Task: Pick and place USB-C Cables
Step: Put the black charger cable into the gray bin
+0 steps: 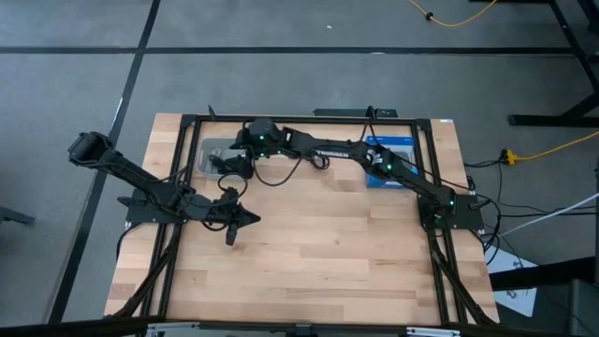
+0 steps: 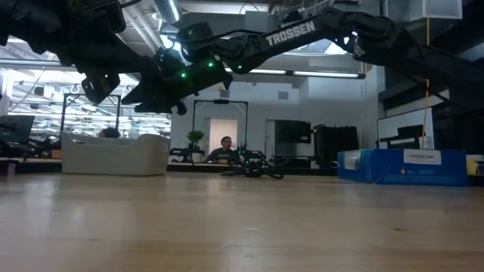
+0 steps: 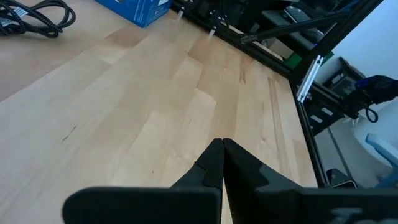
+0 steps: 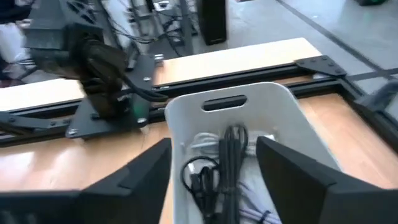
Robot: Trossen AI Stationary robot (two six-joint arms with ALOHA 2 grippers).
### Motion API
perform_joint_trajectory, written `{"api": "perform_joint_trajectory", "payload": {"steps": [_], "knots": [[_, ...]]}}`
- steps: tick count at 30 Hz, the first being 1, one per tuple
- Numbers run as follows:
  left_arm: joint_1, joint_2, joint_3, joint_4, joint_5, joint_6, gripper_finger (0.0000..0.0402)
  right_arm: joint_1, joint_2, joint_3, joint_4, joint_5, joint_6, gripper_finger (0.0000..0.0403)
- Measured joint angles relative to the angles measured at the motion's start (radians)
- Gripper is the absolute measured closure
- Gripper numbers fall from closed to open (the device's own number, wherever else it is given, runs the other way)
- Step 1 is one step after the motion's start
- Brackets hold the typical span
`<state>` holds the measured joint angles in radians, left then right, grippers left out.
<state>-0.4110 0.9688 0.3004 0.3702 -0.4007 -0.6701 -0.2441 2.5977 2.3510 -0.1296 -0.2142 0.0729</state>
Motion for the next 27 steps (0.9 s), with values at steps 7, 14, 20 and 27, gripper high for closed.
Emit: {"api": "perform_joint_trajectory", "payload": {"steps": [7,14,20,27], "knots": [[0.000,0.000,0.000,-0.002,-0.002,0.000,0.0401,-0.002,-0.022,0.006,-0.013,-0.102,0.055,0.0137],[0.000,0.000,0.000,-0.004,-0.004,0.007,0.0401,-0.025,-0.189,0.007,-0.406,-0.076,0.041,0.0157],[0.001,0.000,0.000,-0.004,-0.023,0.077,0.0401,-0.016,-0.309,0.005,-0.976,0.046,-0.117,0.0178],[0.019,0.000,0.000,-0.003,-0.053,0.078,0.0401,-0.018,-0.340,-0.006,-1.232,0.340,-0.285,0.0192]]}}
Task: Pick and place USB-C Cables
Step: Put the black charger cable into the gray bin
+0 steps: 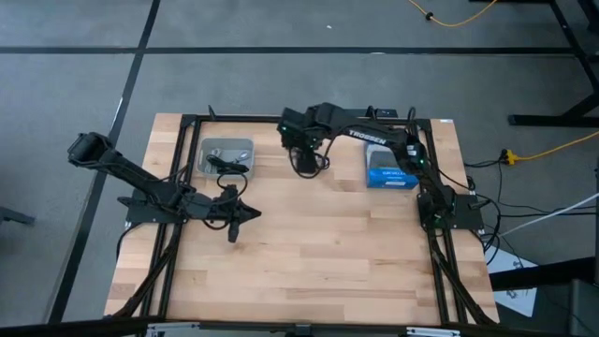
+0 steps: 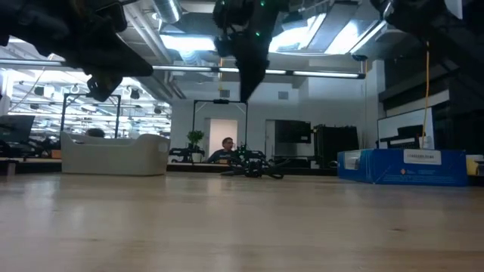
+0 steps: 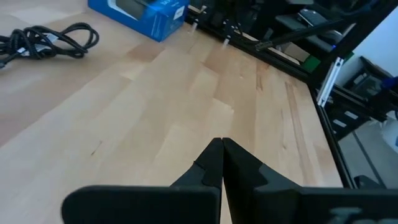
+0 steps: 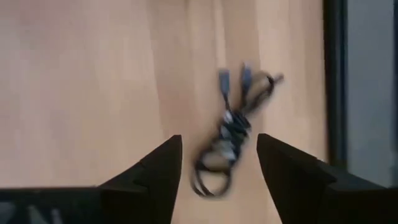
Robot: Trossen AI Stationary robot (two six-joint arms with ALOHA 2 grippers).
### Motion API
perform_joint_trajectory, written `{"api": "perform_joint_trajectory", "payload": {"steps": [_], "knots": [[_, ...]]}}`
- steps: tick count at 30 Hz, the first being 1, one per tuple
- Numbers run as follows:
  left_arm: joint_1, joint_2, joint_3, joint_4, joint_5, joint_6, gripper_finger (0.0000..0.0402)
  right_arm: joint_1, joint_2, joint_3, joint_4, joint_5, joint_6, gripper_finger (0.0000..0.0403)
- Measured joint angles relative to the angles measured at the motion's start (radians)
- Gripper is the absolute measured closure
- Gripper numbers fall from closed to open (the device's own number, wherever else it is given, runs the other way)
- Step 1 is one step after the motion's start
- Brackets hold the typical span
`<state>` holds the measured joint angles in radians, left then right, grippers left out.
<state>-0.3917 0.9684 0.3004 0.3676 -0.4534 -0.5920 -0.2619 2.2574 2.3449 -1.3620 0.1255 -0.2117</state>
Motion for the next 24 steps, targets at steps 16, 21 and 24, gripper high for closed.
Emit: {"api": "perform_joint_trajectory", "payload": {"steps": [16,21,24], "knots": [[0.003,0.000,0.000,0.007,0.048,-0.009,0.0401,-0.242,0.000,-0.351,0.189,-0.231,-0.055,0.0221],[0.003,0.000,0.000,0.007,0.030,-0.008,0.0401,-0.240,0.001,-0.458,0.283,-0.150,-0.055,0.0222],[0.003,0.000,0.000,0.007,0.021,-0.008,0.0401,-0.230,0.001,-0.482,0.315,-0.151,-0.055,0.0222]]}}
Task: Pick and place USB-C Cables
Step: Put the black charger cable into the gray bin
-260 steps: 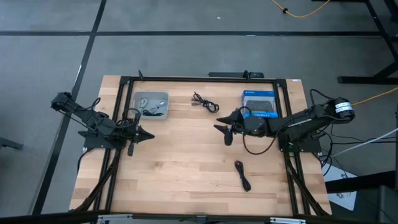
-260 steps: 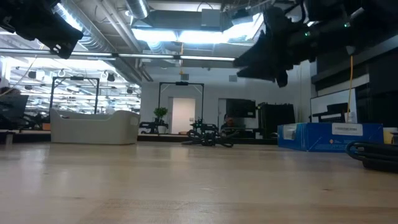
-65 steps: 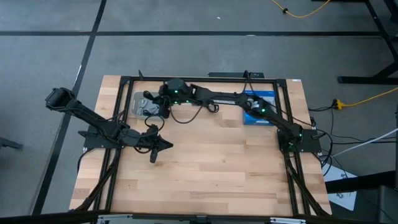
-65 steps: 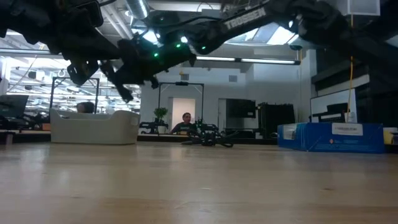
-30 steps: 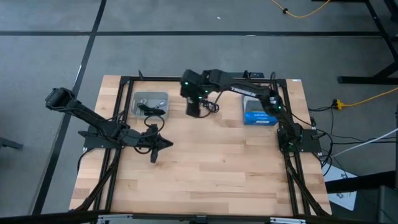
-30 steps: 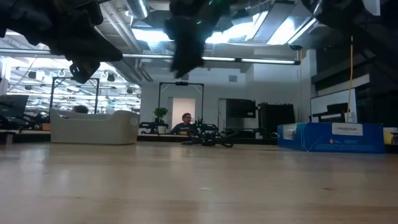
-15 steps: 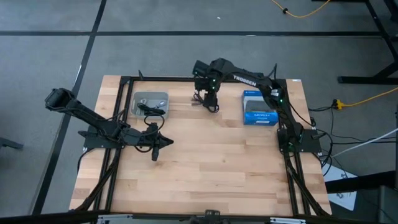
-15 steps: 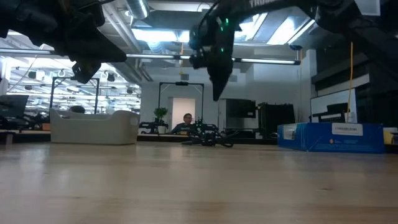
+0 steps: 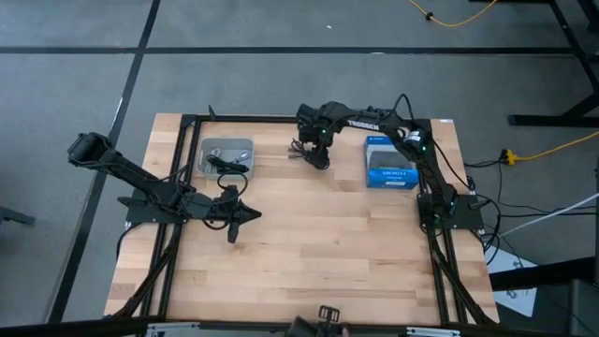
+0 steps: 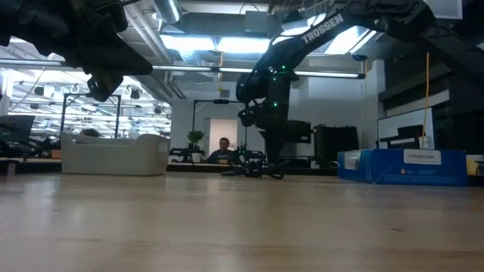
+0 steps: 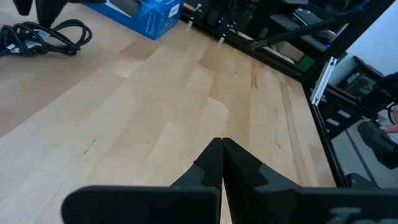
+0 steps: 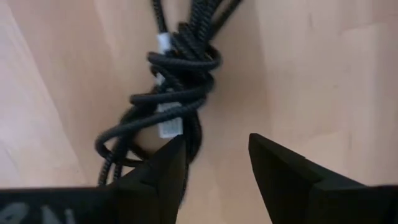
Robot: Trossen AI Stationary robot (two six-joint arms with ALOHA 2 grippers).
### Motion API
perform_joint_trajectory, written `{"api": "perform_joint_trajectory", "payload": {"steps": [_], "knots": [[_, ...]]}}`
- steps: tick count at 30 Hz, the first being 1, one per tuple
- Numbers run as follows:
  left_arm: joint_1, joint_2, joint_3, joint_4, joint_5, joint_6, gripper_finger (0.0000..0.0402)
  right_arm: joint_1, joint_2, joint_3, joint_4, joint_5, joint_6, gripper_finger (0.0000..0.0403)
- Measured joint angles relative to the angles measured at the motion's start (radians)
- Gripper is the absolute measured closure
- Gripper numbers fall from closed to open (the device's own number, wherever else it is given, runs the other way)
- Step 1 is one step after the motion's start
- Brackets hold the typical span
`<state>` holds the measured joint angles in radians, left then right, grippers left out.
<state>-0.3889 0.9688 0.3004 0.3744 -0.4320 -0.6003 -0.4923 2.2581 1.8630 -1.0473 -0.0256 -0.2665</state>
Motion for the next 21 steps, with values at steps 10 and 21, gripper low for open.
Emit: {"api": "perform_joint_trajectory", "payload": {"steps": [10,21], "knots": [[0.001,0.000,0.000,0.000,-0.004,0.001,0.0401,0.008,-0.001,-0.131,0.098,-0.025,0.008,0.0222],[0.001,0.000,0.000,0.000,-0.011,0.003,0.0401,0.028,-0.002,-0.134,0.110,0.028,0.095,0.0366]]}}
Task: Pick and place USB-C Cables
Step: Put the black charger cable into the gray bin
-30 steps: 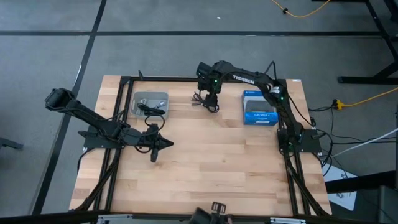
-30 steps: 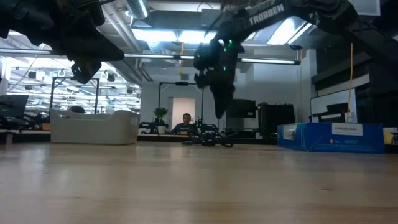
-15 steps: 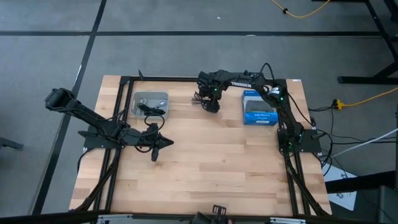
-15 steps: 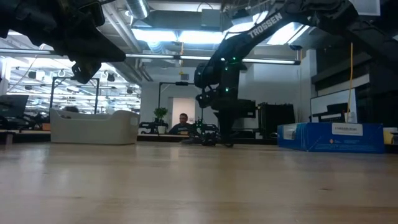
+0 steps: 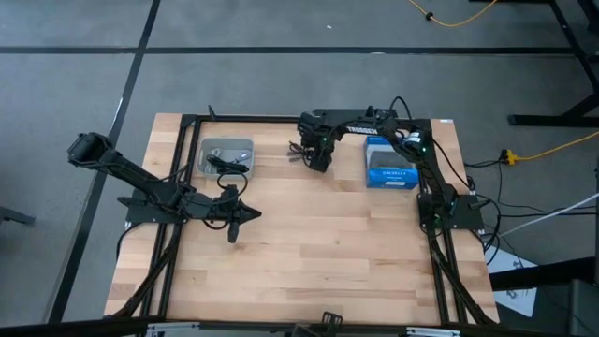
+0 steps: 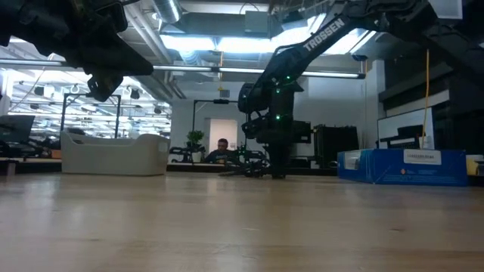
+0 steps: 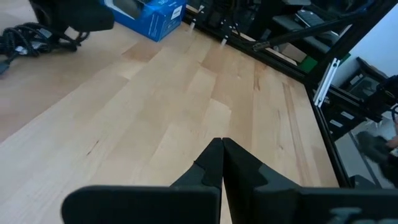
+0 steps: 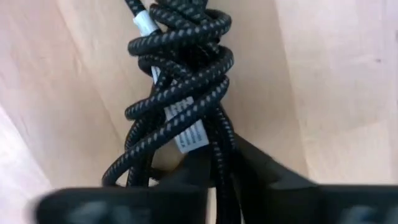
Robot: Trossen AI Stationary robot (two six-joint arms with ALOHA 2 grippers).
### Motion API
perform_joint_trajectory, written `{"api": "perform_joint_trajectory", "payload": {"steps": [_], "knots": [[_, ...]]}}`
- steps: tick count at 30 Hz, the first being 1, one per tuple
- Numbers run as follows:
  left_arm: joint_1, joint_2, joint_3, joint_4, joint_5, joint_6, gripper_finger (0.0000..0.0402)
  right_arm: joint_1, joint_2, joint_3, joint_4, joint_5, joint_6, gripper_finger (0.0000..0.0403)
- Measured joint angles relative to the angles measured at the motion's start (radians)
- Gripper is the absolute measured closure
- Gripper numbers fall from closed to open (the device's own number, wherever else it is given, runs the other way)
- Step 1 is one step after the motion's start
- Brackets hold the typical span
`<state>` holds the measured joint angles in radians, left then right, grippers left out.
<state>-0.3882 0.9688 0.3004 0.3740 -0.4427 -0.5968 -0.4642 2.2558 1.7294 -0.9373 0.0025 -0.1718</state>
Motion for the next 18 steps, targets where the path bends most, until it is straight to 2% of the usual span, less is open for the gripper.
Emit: {"api": "perform_joint_trajectory", "payload": {"steps": [1,4,9,14,18], "knots": [[0.000,0.000,0.000,0.000,-0.002,0.000,0.0401,0.005,0.004,0.018,-0.027,0.008,-0.014,0.0377],[0.000,0.000,0.000,0.000,-0.002,0.000,0.0401,0.020,0.010,0.110,-0.127,0.024,-0.018,0.0378],[0.000,0.000,0.000,-0.004,-0.002,0.005,0.0401,0.037,0.007,0.344,-0.218,0.036,-0.042,0.0378],[0.000,0.000,0.000,-0.008,-0.002,0.006,0.0401,0.075,0.003,0.558,-0.088,0.037,-0.041,0.0378],[0.000,0.000,0.000,-0.007,-0.002,0.005,0.0401,0.118,0.001,0.594,0.177,0.000,-0.011,0.0378]]}}
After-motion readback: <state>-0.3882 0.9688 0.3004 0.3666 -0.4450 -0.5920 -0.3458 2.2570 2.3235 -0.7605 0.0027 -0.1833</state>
